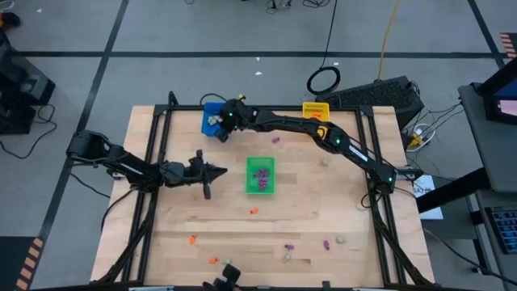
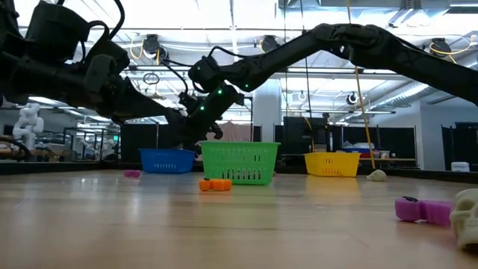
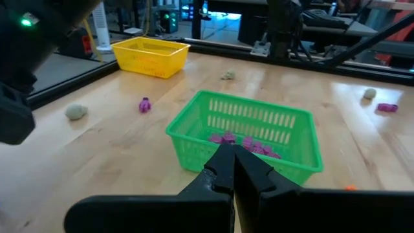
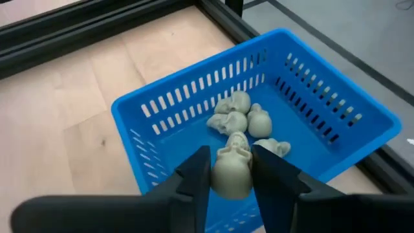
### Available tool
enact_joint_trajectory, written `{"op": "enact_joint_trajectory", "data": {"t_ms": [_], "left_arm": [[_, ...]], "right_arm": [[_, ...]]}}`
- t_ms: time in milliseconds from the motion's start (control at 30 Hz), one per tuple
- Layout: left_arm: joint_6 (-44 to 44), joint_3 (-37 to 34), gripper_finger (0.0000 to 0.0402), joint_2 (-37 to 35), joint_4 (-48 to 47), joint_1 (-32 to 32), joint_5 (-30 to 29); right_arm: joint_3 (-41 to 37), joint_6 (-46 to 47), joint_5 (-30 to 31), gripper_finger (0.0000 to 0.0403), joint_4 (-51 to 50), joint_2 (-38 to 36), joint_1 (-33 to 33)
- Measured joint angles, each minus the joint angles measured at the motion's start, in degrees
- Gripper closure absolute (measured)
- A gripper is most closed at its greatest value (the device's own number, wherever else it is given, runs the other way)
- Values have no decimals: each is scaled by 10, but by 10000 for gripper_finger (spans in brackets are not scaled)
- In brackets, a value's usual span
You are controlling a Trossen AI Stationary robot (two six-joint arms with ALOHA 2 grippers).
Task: Sort Halloween decoration
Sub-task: Put the white skull toy into the blue bin, then put the purple skeleton toy into the green bin
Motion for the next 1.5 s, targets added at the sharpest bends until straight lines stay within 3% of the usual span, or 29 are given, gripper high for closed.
{"op": "enact_joint_trajectory", "data": {"t_ms": [333,467,600,767,933,1133,1367,1500], "left_arm": [[1,0,402,0,0,0,15],[2,0,402,0,0,0,15],[2,0,402,0,-5,0,15],[2,0,402,0,-11,0,15],[2,0,402,0,-13,0,16],[2,0,402,0,-23,0,23],[2,1,402,1,-38,0,66],[3,12,402,1,-50,0,76]], "right_arm": [[0,-8,0,237,-10,-5,2],[0,-15,0,233,-31,-35,7],[1,-71,6,280,-69,-67,22],[-7,-101,15,384,-63,-78,46],[-50,-97,31,397,0,-78,58],[-180,-83,60,402,121,-121,71],[-453,-55,62,403,293,-283,73],[-595,-51,76,403,337,-381,88]]}}
